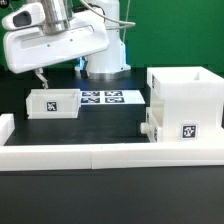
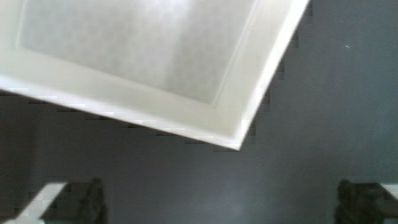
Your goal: Assemble drawer
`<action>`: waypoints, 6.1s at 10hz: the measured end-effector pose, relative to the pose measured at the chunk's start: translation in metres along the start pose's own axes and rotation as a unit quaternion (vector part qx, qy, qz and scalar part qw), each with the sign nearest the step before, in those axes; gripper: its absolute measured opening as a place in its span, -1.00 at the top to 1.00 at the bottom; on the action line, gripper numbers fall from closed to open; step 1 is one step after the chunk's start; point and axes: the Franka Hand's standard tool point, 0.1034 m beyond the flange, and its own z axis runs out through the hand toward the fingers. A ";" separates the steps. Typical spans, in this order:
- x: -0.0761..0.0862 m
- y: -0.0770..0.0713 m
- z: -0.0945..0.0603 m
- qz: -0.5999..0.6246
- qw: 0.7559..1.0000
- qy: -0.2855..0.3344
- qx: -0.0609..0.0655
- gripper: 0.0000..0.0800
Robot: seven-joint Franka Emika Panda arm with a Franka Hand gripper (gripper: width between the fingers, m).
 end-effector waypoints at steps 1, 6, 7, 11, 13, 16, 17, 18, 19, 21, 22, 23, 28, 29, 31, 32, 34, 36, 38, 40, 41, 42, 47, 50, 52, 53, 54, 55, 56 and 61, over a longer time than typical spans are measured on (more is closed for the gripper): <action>-0.001 0.000 0.000 0.037 0.999 0.001 -0.001 -0.62; -0.029 -0.016 0.021 0.109 0.993 0.028 -0.045 -0.62; -0.033 -0.018 0.027 0.110 0.992 0.030 -0.048 -0.62; -0.033 -0.017 0.030 0.109 0.992 0.032 -0.048 -0.62; -0.033 -0.018 0.030 0.114 0.992 0.032 -0.048 -0.62; -0.046 -0.031 0.045 0.146 0.987 0.033 -0.053 -0.62; -0.050 -0.030 0.050 0.149 0.987 0.032 -0.053 -0.62; -0.052 -0.030 0.055 0.149 0.987 0.032 -0.054 -0.62; -0.055 -0.031 0.061 0.151 0.987 0.030 -0.052 -0.62; -0.054 -0.035 0.066 0.148 0.987 0.031 -0.053 -0.62; -0.052 -0.034 0.067 0.145 0.987 0.037 -0.057 -0.62; -0.052 -0.034 0.068 0.145 0.987 0.039 -0.058 -0.62; -0.052 -0.031 0.069 0.142 0.987 0.044 -0.062 -0.28; -0.052 -0.031 0.069 0.142 0.987 0.044 -0.062 0.09; -0.052 -0.031 0.069 0.142 0.987 0.044 -0.062 0.66; -0.051 -0.031 0.068 0.142 0.987 0.045 -0.062 0.66; -0.050 -0.030 0.067 0.141 0.987 0.047 -0.064 0.89; -0.050 -0.030 0.067 0.141 0.987 0.048 -0.064 0.89; -0.048 -0.033 0.065 0.136 0.988 0.046 -0.063 0.89; -0.036 -0.050 0.052 0.107 0.992 0.029 -0.052 0.89; -0.028 -0.057 0.044 0.095 0.994 0.021 -0.046 0.89; -0.019 -0.062 0.038 0.093 0.995 0.017 -0.042 0.89; 0.039 -0.075 0.015 0.059 0.996 0.047 -0.045 0.89; 0.076 -0.082 0.014 0.067 0.996 0.051 -0.031 0.89; 0.080 -0.084 0.015 0.048 0.997 0.050 -0.031 0.89; 0.080 -0.084 0.015 0.049 0.997 0.050 -0.030 0.89; 0.080 -0.084 0.015 0.039 0.998 0.049 -0.031 0.89; 0.079 -0.083 0.016 -0.010 0.998 0.047 -0.034 0.89; 0.079 -0.083 0.016 -0.039 0.998 0.046 -0.035 0.89; 0.076 -0.067 0.022 -0.278 0.959 0.023 -0.051 0.89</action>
Offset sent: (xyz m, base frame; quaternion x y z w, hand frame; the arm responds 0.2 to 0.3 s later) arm -0.0383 -0.0186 -0.0187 -0.1154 -0.0089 0.0342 0.9927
